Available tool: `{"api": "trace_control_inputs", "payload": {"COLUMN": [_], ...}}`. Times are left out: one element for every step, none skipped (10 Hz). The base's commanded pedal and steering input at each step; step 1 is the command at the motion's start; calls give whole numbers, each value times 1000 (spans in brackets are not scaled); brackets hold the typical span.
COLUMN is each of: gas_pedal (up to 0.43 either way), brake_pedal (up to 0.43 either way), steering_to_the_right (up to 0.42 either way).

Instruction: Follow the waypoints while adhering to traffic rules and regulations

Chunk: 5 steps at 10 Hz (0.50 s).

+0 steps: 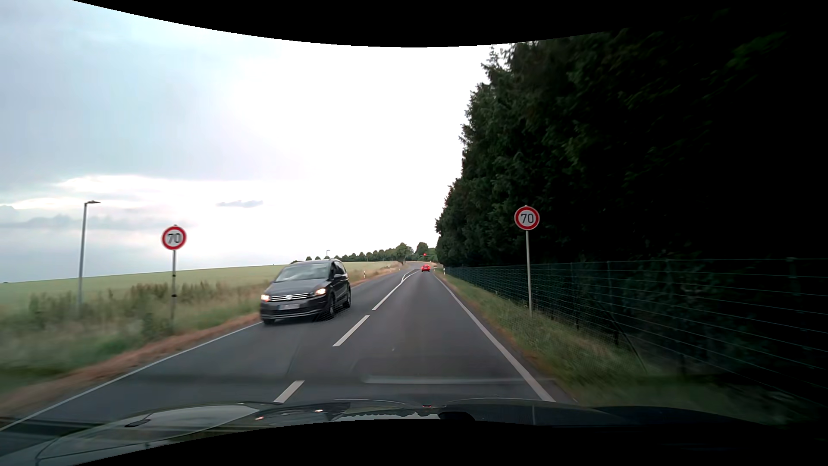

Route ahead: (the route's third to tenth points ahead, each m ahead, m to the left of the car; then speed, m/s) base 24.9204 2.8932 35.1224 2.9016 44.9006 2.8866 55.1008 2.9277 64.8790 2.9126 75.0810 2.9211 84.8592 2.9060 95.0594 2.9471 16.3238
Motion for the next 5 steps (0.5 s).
{"api": "trace_control_inputs", "payload": {"gas_pedal": [138,138,138,130,130], "brake_pedal": [0,0,0,0,0], "steering_to_the_right": [-3,-2,-2,-2,-2]}}
